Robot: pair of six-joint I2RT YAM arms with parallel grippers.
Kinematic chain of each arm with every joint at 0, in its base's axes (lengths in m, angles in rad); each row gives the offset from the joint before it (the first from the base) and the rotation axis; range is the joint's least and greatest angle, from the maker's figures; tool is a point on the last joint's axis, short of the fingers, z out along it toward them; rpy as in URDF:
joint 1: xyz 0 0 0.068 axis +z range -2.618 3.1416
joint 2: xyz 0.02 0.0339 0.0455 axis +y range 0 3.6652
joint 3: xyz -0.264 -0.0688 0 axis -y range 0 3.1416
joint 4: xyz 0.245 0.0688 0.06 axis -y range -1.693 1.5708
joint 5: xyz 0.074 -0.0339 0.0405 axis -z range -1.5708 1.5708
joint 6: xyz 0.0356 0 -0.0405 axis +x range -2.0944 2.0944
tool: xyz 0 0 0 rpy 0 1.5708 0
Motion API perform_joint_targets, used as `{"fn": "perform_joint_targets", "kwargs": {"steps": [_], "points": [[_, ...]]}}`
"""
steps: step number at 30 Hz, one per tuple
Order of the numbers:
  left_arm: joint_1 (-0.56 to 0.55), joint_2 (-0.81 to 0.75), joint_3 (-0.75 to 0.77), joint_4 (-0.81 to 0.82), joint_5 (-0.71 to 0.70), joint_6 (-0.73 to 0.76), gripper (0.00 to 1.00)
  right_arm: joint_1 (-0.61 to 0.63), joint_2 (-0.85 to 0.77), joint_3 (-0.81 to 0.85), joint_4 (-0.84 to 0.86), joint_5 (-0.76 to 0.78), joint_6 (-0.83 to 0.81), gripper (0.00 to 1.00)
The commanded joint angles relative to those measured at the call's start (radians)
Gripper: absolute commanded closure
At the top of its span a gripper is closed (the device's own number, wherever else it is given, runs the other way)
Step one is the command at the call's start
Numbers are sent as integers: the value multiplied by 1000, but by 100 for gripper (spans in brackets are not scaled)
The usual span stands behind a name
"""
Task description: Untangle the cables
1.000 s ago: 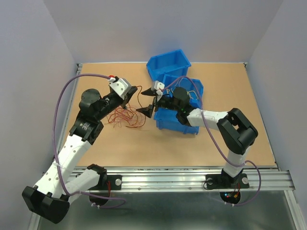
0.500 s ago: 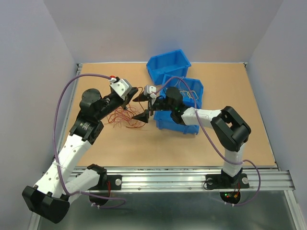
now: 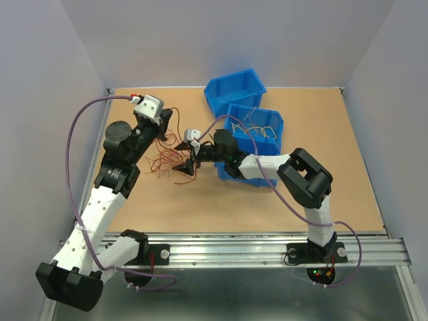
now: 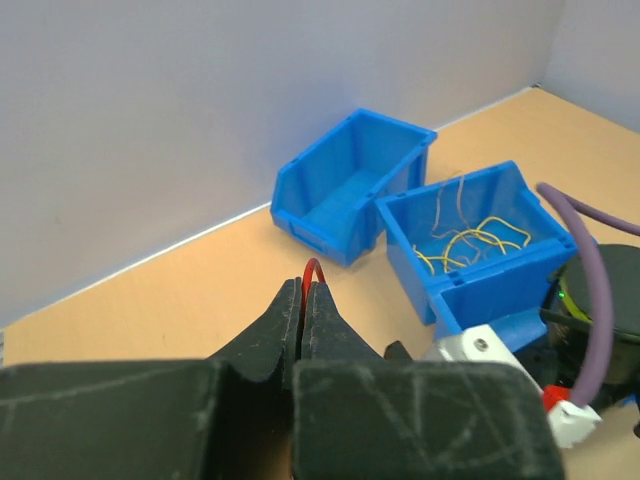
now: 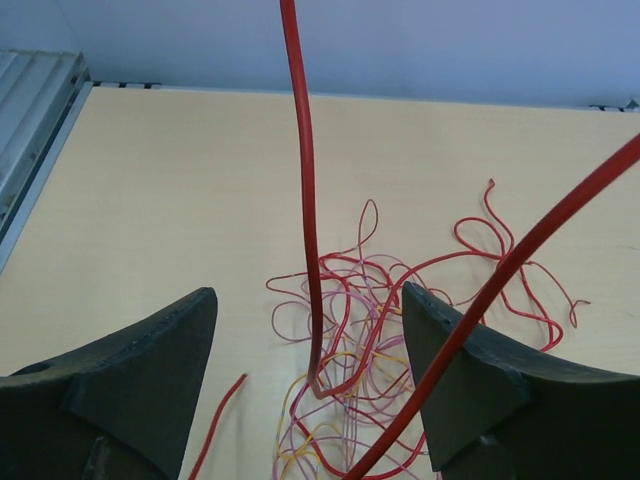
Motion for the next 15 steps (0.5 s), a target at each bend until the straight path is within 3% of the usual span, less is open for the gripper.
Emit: {"fn": "perform_joint_targets", "kwargs": {"steps": [1,10,15], "points": [[44,7,22,92,-32,-71,100,14,15,84,37,38,-9,25],[78,46,30,97,-24,-99,100,14,5,64,92,56,31,43],[102,92,41,97,-35,-99,100,14,-20,32,118,24,40,64]]}}
